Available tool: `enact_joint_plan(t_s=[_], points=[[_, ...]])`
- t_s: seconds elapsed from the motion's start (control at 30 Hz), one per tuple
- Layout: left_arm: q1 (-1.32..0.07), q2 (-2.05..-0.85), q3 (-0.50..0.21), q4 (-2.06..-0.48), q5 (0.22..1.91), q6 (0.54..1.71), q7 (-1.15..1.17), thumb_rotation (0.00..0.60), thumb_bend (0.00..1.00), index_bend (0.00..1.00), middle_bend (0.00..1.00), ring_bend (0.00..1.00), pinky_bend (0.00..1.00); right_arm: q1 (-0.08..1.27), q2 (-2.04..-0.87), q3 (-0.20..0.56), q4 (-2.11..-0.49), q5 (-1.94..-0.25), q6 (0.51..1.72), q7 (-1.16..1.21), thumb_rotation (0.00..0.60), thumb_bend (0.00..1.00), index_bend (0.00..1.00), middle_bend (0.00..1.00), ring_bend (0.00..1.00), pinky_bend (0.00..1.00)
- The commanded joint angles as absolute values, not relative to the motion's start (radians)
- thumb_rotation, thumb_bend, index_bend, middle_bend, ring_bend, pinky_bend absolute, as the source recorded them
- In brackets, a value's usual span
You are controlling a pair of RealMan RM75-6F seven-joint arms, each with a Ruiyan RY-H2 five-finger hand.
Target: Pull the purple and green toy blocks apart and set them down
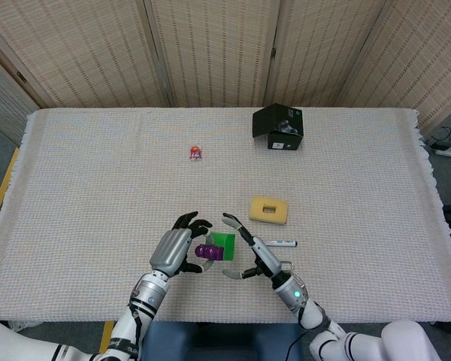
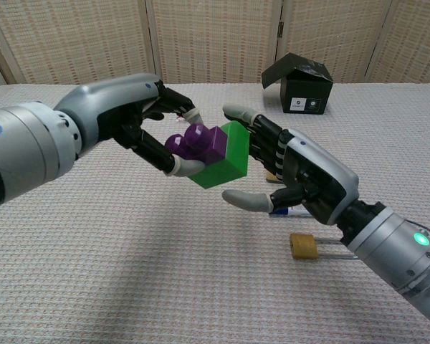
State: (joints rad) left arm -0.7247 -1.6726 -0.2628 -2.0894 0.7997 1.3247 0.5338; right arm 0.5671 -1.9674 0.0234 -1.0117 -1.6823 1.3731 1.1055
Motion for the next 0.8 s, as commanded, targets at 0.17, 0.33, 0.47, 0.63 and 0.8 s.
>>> enact_joint_plan(t_s=[0.17, 0.33, 0.47, 0.63, 0.8], points=[[-0.718, -1.672, -0.244, -2.110, 0.824, 1.331, 0.527, 0.600, 0.34, 0.84, 0.29, 0.07, 0.00, 0.557, -1.989, 0.036, -1.009, -1.665, 1.389, 1.073, 0.600, 0.25, 0.00, 0.00, 0.00, 0.00], [-0.714, -1.671, -0.228, -2.119, 0.833, 1.331, 0.530, 0.600, 0.35, 0.84, 0.30, 0.07, 0.00, 0.568, -1.986, 0.065, -1.032, -1.651, 1.391, 1.053, 0.600, 0.25, 0.16, 0.00, 0.00, 0.00], [-0.714, -1.672, -0.225, -2.120, 0.836, 1.329, 0.529, 0.600, 0.35, 0.84, 0.30, 0.07, 0.00, 0.560, -1.994, 0.073, -1.040, -1.637, 1.398, 1.044, 0.600, 0.25, 0.28, 0.00, 0.02, 0.00], [-0.712, -1.675, -0.231, -2.116, 0.841, 1.333, 0.521, 0.600, 0.35, 0.83, 0.30, 0.07, 0.00, 0.555, -2.009, 0.073, -1.028, -1.633, 1.403, 1.037, 0.600, 0.25, 0.43, 0.00, 0.05, 0.00], [-0.711, -1.675, -0.234, -2.112, 0.840, 1.333, 0.515, 0.600, 0.35, 0.84, 0.30, 0.07, 0.00, 0.549, -2.019, 0.078, -1.023, -1.624, 1.406, 1.029, 0.600, 0.25, 0.56, 0.07, 0.11, 0.00]])
